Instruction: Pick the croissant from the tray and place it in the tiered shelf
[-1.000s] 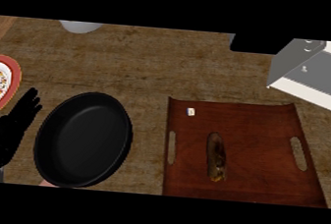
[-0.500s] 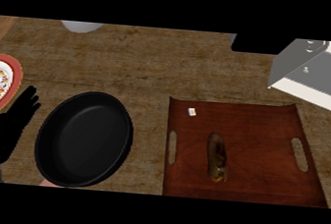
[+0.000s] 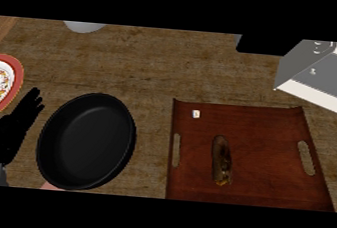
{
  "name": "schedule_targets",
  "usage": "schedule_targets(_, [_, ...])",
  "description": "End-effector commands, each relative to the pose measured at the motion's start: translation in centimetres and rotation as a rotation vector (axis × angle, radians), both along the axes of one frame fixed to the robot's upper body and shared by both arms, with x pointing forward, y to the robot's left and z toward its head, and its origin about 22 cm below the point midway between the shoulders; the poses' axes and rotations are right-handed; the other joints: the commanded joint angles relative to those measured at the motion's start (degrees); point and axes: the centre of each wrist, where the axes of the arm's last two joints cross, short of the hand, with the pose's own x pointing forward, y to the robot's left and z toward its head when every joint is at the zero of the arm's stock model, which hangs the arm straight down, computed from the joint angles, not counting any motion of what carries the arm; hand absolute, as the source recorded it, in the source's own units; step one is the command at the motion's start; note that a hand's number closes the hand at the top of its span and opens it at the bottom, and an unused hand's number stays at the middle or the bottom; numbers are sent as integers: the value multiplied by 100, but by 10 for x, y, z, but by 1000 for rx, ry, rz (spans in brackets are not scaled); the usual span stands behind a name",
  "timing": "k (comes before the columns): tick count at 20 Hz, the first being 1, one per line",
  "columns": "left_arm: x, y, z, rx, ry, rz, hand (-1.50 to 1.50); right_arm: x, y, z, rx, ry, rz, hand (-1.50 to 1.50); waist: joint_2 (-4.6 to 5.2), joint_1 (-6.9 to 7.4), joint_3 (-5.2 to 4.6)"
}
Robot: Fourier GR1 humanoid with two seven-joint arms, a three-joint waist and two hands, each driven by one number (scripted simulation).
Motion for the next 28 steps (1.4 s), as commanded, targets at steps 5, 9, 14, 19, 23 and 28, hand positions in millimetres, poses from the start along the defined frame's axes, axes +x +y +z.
schedule_targets(5, [-6,2,4,-3,-9,-7,0,40,-22,-39,81,38,0,150,-2,-1,3])
schedule_targets(9, [11,-11,14,7,-16,4,0,57,-32,-40,200,-19,-97,150,18,57,6])
schedule_targets(14, [0,-3,8,-8,-2,-18,0,59,-54,-55,62,89,-98,-150,8,18,5])
schedule_targets(19, [-6,15,14,2,-2,-21,0,77,-55,-51,94,38,-58,-150,10,51,5])
schedule_targets(23, [0,-1,1,-2,-11,4,0,82,-52,-63,187,-37,-4,-150,-3,-18,3])
schedule_targets(28, [5,1,3,13,-10,4,0,75,-69,-33,400,-81,62,-150,10,0,2])
